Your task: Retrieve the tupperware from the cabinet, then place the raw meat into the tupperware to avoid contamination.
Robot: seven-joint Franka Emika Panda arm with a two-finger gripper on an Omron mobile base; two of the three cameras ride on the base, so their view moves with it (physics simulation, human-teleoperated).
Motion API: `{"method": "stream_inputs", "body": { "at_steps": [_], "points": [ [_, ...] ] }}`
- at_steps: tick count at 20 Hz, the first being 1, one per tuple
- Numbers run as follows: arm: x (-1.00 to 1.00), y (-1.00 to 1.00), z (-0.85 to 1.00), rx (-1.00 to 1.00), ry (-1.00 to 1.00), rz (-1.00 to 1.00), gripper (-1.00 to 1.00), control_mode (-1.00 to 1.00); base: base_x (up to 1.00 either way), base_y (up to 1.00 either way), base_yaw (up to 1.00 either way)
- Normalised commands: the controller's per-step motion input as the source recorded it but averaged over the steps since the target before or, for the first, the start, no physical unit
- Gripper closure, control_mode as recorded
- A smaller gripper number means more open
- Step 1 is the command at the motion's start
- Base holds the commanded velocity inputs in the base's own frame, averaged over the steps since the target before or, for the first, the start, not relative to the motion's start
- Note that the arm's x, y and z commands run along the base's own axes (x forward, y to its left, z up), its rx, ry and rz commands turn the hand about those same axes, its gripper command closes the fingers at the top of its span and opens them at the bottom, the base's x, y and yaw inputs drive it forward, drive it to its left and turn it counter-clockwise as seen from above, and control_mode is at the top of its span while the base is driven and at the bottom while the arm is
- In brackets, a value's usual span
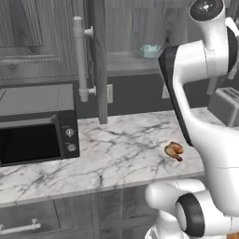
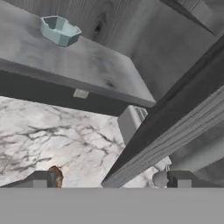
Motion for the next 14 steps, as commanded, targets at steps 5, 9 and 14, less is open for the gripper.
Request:
{"method": "stream_inputs", "body": {
  "at_steps": [5, 9, 14],
  "points": [
    [0.49, 0.02, -0.06, -0.27, 0.21, 0.04, -1.00, -1.00, 0.00, 0.00, 0.00],
    [0.40, -0.02, -0.18, -0.22, 0.16, 0.04, -1.00, -1.00, 0.00, 0.00, 0.00],
    [0.29, -0.15, -0.17, -0.14, 0.15, 0.00, -1.00, -1.00, 0.00, 0.00, 0.00]
  ]
}}
